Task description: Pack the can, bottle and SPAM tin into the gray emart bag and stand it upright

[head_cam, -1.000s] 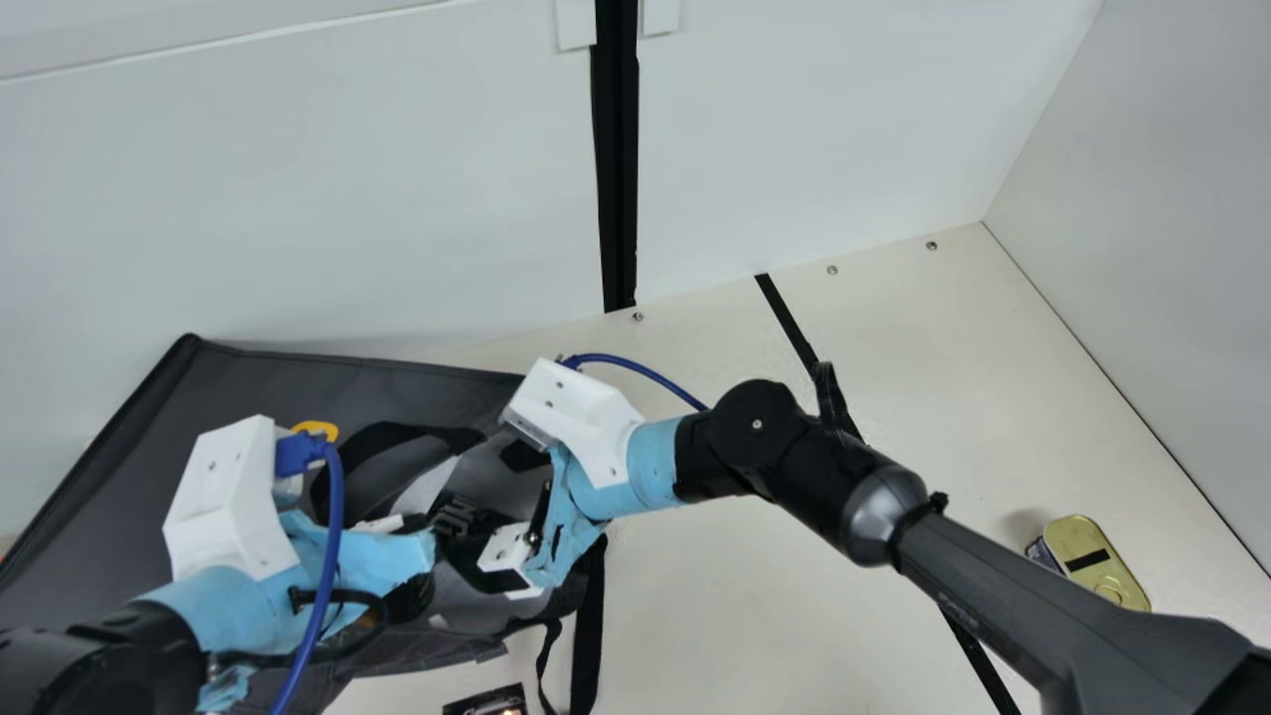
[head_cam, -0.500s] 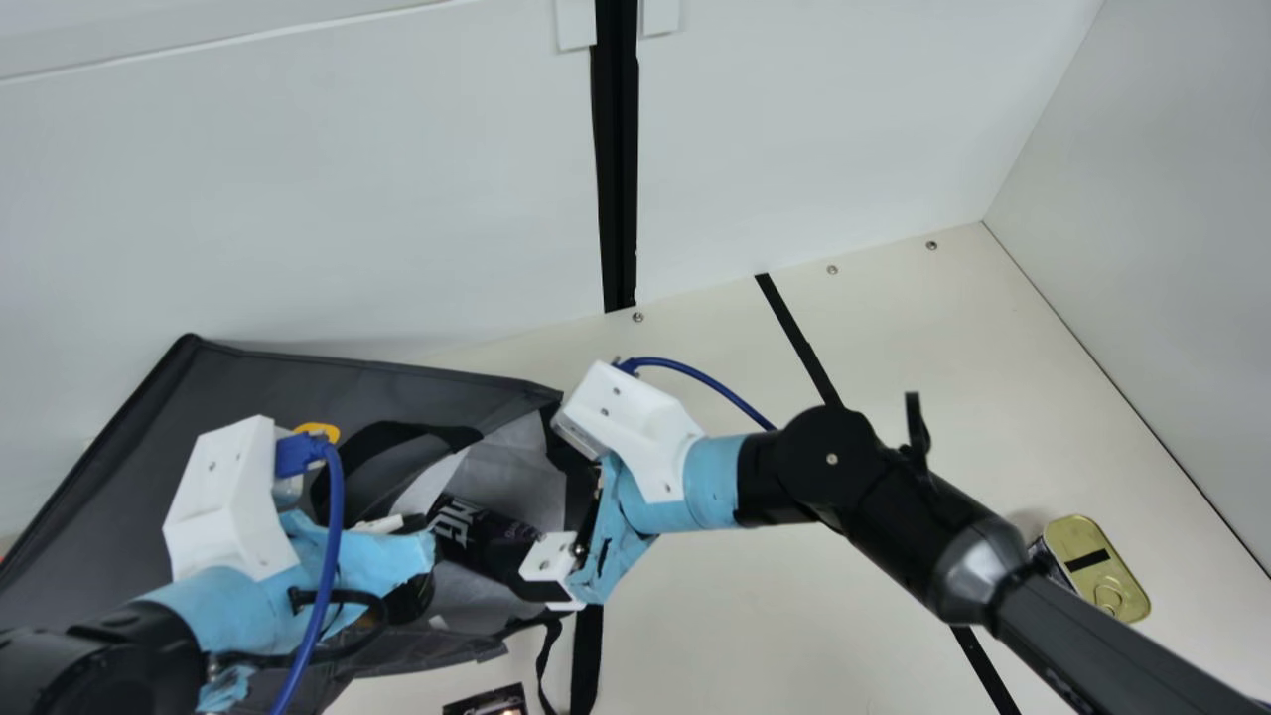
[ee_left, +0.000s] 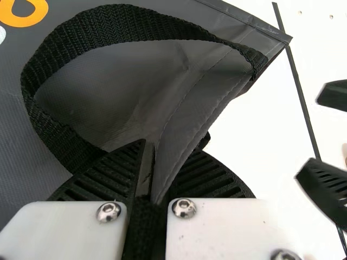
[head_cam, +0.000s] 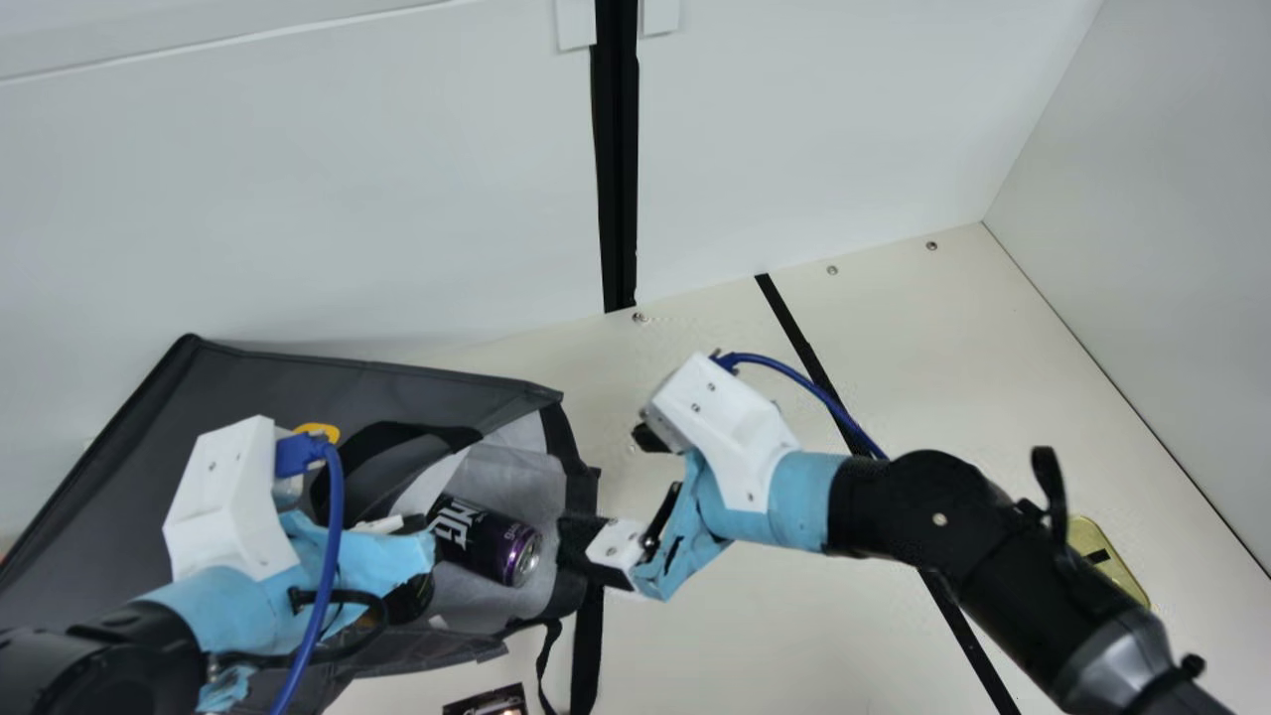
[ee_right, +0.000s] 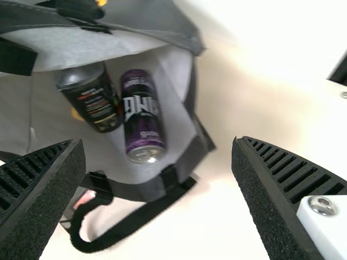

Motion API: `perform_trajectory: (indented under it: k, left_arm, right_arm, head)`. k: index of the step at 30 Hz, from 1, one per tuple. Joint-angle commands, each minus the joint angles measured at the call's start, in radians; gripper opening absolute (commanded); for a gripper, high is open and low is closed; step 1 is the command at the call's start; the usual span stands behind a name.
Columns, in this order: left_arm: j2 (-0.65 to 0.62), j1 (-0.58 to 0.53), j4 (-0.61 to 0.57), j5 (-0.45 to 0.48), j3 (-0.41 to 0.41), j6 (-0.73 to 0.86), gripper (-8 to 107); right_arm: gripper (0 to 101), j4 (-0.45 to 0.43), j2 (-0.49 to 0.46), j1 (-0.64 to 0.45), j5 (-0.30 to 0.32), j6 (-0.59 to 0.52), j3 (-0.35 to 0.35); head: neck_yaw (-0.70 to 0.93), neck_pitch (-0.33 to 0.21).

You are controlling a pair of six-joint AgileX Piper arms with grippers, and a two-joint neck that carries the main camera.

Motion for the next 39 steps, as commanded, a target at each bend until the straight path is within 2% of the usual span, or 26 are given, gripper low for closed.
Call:
perform_trajectory:
  k: [1, 22, 39]
  left_arm:
    - [0.0, 0.0, 0.0, 0.0, 0.0, 0.0, -8]
    - [0.0, 0.0, 0.0, 0.0, 0.0, 0.0, -8]
    - [0.0, 0.0, 0.0, 0.0, 0.0, 0.0, -8]
  right_arm:
    - [95, -0.04, -0.029, -0.017, -0.005, 0.039, 0.005]
    - [95, -0.419, -0.242, -0.212, 0.012, 0.362, 0.022]
    - [95, -0.782, -0.369, -0.347, 0.143, 0.659, -0.071]
  head:
    - [-0.002, -0.023]
    - [-0.002, -0.023]
    - [-0.002, -0.023]
